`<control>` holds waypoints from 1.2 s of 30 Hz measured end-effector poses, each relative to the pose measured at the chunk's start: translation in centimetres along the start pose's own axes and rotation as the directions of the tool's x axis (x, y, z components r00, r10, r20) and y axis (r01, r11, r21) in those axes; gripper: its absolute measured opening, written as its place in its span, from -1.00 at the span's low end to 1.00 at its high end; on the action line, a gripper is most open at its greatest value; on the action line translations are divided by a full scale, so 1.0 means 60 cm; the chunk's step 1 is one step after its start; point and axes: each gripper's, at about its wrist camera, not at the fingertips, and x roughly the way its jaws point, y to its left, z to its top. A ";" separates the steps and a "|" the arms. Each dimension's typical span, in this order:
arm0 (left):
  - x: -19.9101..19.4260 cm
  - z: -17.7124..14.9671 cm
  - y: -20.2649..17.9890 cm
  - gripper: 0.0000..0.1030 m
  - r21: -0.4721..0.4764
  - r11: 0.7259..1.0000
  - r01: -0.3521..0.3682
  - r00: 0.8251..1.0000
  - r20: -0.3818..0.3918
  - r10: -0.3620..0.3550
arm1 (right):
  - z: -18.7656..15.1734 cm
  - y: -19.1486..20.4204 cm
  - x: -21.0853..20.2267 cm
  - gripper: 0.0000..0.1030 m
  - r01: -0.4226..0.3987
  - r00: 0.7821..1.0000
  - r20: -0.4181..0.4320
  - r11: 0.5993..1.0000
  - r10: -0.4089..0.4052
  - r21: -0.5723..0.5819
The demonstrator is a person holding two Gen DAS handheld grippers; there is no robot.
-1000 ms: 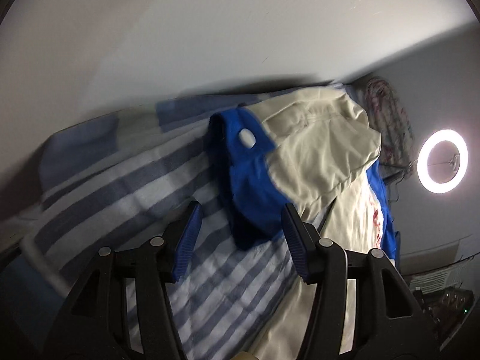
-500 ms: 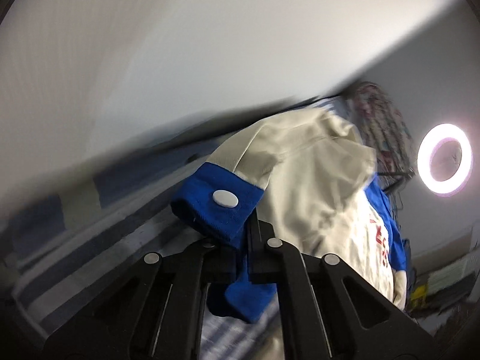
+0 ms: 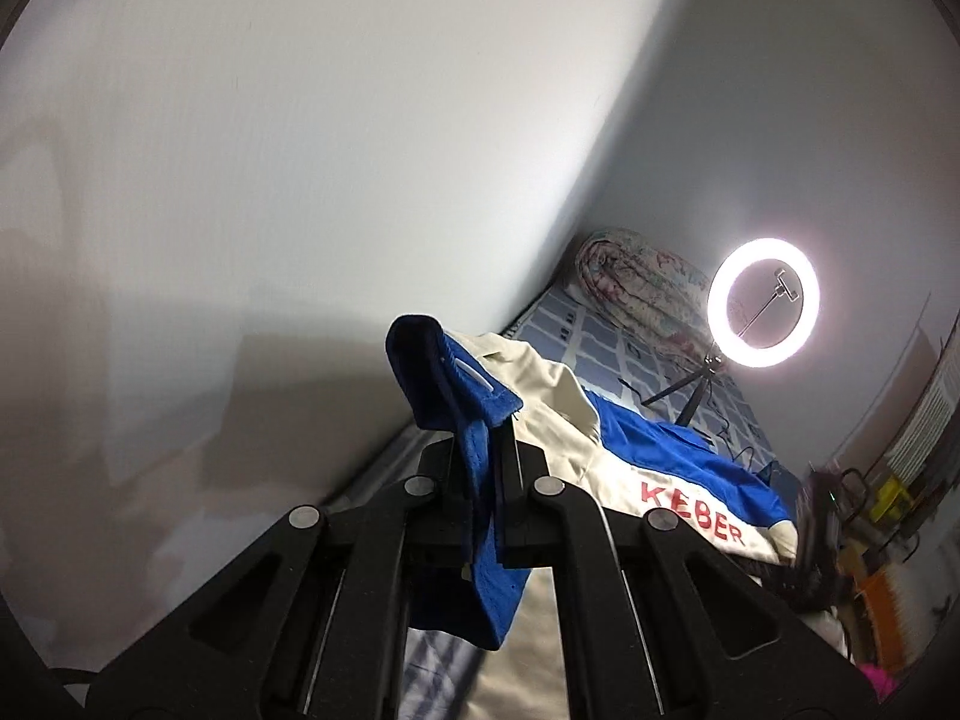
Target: Fold large clothes
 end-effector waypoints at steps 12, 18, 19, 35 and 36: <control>-0.031 -0.039 -0.006 -0.98 0.076 0.996 0.037 0.998 -0.047 -0.033 | 0.100 0.012 0.268 -0.47 -0.042 0.989 -0.136 0.989 0.062 0.144; -0.030 -0.054 -0.036 -0.98 0.160 0.985 0.071 0.995 -0.082 -0.058 | 0.098 0.014 0.267 -0.22 -0.064 0.981 -0.170 0.986 0.090 0.155; -0.034 -0.056 -0.040 -0.98 0.176 0.981 0.080 0.994 -0.088 -0.065 | 0.104 0.012 0.252 -0.13 -0.074 0.983 -0.152 0.984 0.098 0.159; -0.081 -0.146 -0.146 -0.98 0.420 0.890 0.177 0.977 -0.183 -0.108 | 0.200 0.111 0.207 -0.85 0.013 0.972 -0.234 0.996 0.006 0.083; -0.082 -0.148 -0.153 -0.98 0.423 0.888 0.181 0.976 -0.188 -0.110 | 0.197 0.105 0.198 -0.97 0.003 0.974 -0.224 0.995 0.019 0.098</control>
